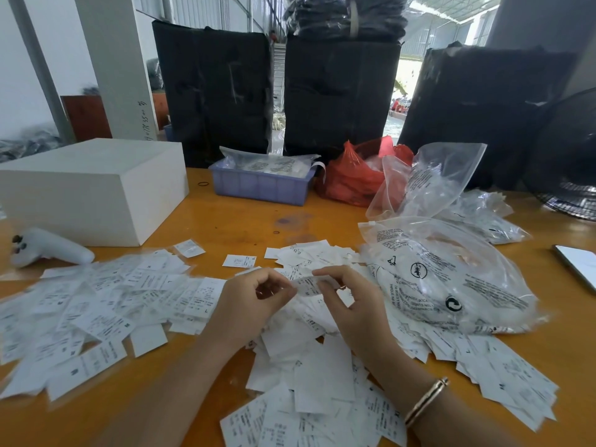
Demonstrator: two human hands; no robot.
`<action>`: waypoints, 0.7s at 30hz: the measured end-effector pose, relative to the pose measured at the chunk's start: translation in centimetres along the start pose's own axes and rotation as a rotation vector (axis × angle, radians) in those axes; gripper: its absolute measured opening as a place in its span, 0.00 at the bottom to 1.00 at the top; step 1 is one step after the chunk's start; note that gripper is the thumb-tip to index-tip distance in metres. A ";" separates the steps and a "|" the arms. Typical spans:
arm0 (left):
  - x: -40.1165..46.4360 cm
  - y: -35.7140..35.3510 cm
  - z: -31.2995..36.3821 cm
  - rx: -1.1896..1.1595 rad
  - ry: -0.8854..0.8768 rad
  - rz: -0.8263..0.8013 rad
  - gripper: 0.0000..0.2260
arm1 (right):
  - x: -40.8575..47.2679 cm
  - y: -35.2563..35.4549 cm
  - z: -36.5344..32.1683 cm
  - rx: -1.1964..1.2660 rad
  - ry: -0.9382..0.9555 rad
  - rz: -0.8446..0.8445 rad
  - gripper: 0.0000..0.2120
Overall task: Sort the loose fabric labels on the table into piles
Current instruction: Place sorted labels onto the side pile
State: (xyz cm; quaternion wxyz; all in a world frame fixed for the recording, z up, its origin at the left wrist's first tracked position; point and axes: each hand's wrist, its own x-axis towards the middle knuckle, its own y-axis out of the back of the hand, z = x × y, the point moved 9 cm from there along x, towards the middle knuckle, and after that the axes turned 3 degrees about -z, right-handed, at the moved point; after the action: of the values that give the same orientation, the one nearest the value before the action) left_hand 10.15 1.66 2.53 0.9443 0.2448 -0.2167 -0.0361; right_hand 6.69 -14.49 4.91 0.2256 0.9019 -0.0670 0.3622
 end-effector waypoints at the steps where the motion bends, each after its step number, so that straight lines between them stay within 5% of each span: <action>1: 0.0 0.1 0.0 0.003 0.002 0.002 0.06 | 0.0 0.2 0.1 0.003 -0.016 0.012 0.16; 8: 0.1 0.0 0.0 0.014 0.006 0.002 0.07 | 0.0 1.5 2.1 0.213 -0.171 0.133 0.14; 21: 0.1 0.0 0.0 0.037 -0.001 0.009 0.07 | 0.1 0.3 0.4 -0.005 -0.006 0.047 0.15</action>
State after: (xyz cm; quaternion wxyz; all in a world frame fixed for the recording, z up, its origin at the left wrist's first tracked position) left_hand 10.28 1.65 2.54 0.9397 0.2611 -0.2191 -0.0280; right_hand 6.89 -14.93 4.82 0.2191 0.9005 -0.0897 0.3647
